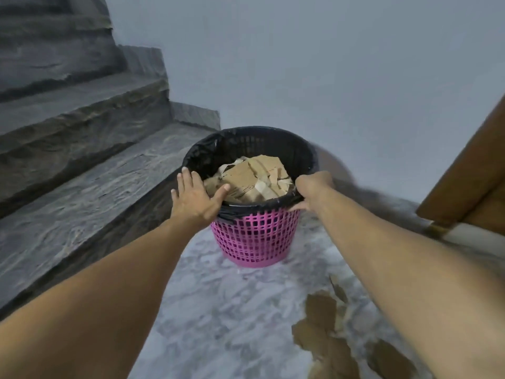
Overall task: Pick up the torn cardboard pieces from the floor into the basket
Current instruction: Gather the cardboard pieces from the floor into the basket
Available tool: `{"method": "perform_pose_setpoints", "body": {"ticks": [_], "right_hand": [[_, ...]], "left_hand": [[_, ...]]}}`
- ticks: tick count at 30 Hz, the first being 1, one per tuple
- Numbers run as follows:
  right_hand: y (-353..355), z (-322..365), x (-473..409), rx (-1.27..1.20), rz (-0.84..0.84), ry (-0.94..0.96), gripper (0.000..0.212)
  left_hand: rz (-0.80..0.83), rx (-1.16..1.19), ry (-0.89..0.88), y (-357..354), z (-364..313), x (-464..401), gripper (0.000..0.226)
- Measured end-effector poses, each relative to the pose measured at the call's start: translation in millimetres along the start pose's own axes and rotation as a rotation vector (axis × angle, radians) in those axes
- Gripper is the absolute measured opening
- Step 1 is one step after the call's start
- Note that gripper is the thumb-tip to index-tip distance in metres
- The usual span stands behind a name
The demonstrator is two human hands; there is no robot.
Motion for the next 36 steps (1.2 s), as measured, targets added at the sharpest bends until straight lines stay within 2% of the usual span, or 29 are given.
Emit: {"method": "perform_pose_setpoints", "body": {"ticks": [7, 11, 13, 18, 21, 23, 26, 32, 36], "right_hand": [[19, -9, -67, -0.153, -0.13, -0.12, 0.029], [17, -9, -88, -0.15, -0.183, -0.096, 0.025], [14, -8, -91, -0.159, -0.165, -0.097, 0.032], [13, -14, -71, -0.177, -0.075, -0.122, 0.066], [27, -15, -44, -0.121, 0.002, -0.078, 0.071], [46, -25, -19, -0.101, 0.003, -0.058, 0.072], [78, -45, 22, -0.039, 0.017, -0.076, 0.074], [142, -110, 126, 0.171, 0.111, -0.258, 0.082], [163, -150, 169, 0.329, 0.092, -0.34, 0.061]], "left_hand": [[-0.021, 0.148, -0.127, -49, -76, -61, 0.091], [-0.016, 0.21, -0.15, -54, -94, -86, 0.09], [-0.019, 0.244, -0.161, -56, -97, -94, 0.09], [-0.031, 0.274, -0.112, -58, -94, -99, 0.088], [-0.029, 0.348, 0.013, -61, -91, -91, 0.094], [-0.008, 0.361, 0.036, -69, -86, -67, 0.098], [0.121, 0.286, -0.04, -85, -80, -23, 0.098], [0.54, -0.204, -0.4, -118, -57, 70, 0.085], [0.657, -0.349, -0.514, -138, -47, 112, 0.088]]}}
Point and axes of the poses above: each hand's wrist, its own x-axis away from the middle knuckle, its own y-axis out of the back of the hand, z = x × y, the point moved 4 cm from there along -x, towards the middle knuckle, and after that the axes turned 15 degrees about y, right-handed, at the moved point
